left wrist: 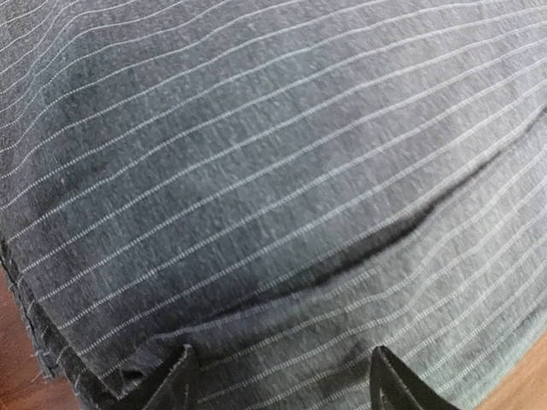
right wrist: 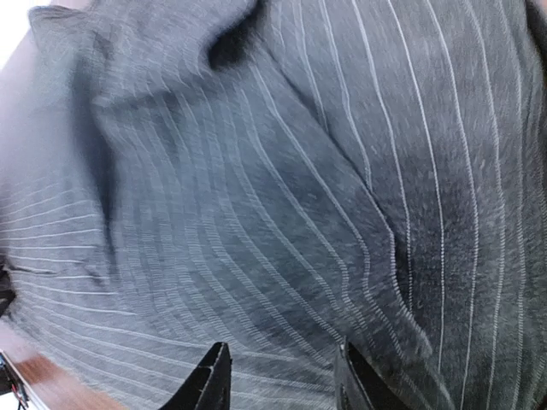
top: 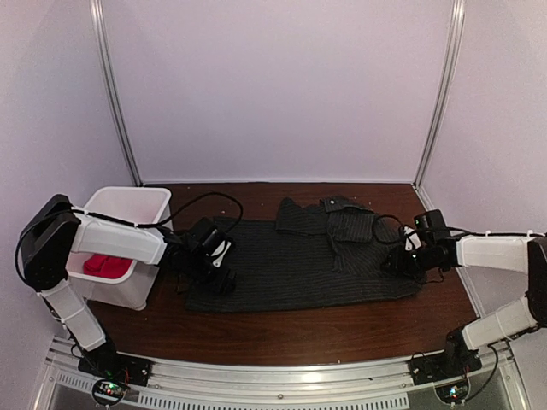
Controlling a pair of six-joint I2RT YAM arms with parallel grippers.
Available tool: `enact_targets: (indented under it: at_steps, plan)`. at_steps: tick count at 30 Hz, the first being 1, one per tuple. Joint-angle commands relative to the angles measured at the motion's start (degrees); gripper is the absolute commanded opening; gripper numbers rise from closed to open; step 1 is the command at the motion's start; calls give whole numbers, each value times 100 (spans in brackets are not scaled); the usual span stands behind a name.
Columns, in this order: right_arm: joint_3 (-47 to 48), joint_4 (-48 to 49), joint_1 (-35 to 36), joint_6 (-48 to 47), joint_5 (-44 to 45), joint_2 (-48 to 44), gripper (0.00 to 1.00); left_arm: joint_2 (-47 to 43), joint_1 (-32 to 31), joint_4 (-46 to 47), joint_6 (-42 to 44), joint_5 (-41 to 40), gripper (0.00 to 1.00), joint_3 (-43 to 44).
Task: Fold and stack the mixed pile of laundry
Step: Fold the 1/3-folded shirt at the center of the board.
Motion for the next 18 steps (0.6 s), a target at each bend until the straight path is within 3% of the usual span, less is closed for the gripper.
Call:
enact_targets:
  at_steps: [1,4,13,18]
  plan:
    - [381,-9,-29,-197,17,-568,45,-333,-3,-281,259,161,71,414]
    - [1116,-14,-43,-674,193,-324,49,-337,15,-397,392,161,73,778]
    - [3597,438,68,-2255,-570,1976,62,-185,170,-380,419,404,84,1306]
    - [4962,-134,393,-3311,-42,3239,65,-236,229,-323,380,515,89,1321]
